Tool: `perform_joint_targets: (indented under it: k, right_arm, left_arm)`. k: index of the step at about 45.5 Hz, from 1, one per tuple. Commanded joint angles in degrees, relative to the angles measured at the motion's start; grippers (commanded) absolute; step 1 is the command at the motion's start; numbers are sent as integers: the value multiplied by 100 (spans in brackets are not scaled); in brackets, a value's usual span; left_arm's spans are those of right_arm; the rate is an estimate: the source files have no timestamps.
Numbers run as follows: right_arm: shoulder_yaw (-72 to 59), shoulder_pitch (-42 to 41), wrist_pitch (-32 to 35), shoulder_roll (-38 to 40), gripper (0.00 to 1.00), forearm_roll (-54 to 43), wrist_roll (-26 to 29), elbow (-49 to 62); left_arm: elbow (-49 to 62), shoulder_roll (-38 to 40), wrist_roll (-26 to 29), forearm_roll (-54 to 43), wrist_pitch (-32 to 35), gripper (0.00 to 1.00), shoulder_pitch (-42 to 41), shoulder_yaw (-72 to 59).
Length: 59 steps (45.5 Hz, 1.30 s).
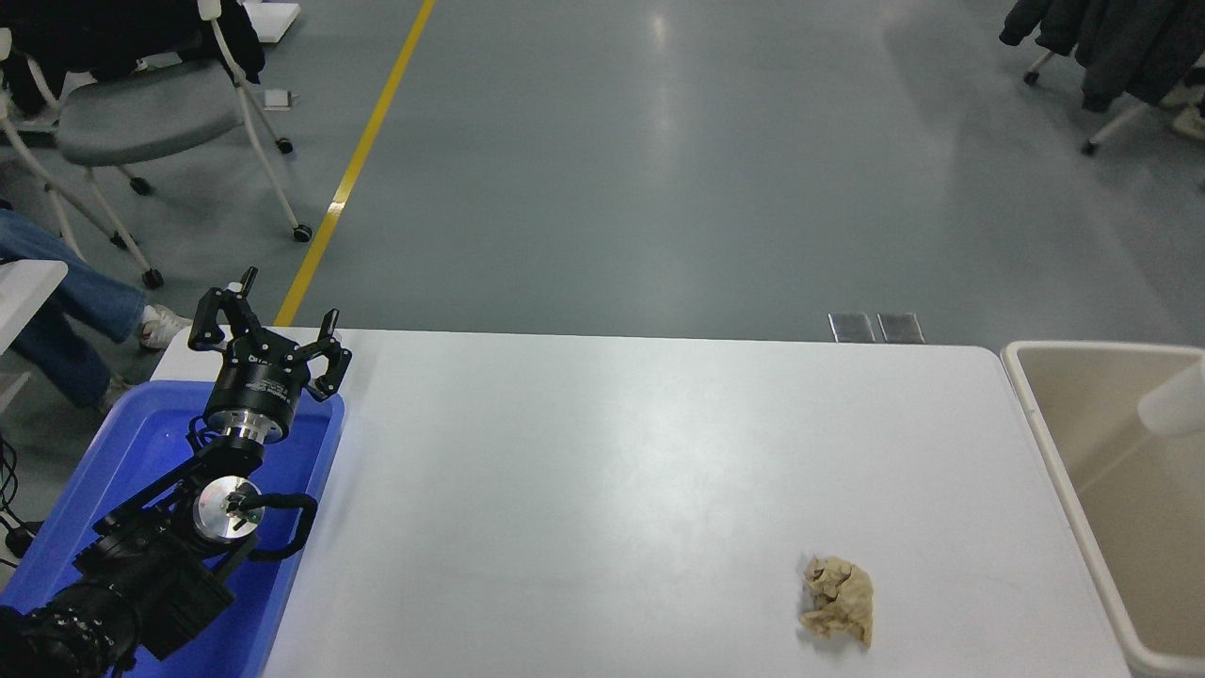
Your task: Dispose of the paper cup in the dustbin
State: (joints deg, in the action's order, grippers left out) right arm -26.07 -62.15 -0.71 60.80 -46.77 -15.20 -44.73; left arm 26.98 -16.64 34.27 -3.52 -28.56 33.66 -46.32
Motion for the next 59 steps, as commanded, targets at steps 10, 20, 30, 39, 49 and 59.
perform_joint_targets:
  k: [10, 20, 30, 39, 49, 59]
  right_arm:
    - [383, 1732, 185, -1799, 0, 1055, 52, 3143]
    - [418, 2233, 343, -2740, 0, 1460, 105, 4684]
    - [471, 2304, 291, -2881, 0, 1653, 245, 4719]
    - [444, 2392, 291, -2925, 0, 1715, 395, 4728]
    - [444, 2427, 282, -2943, 0, 1715, 421, 4728]
    - [471, 2427, 212, -2951, 67, 1723, 412, 4737]
  left_arm:
    - [0, 3, 0, 0, 0, 100, 0, 0]
    - [0, 3, 0, 0, 0, 100, 0, 0]
    - [0, 3, 0, 0, 0, 100, 0, 0]
    - [0, 3, 0, 0, 0, 100, 0, 0]
    - [0, 3, 0, 0, 0, 100, 0, 0]
    - [0, 3, 0, 0, 0, 100, 0, 0]
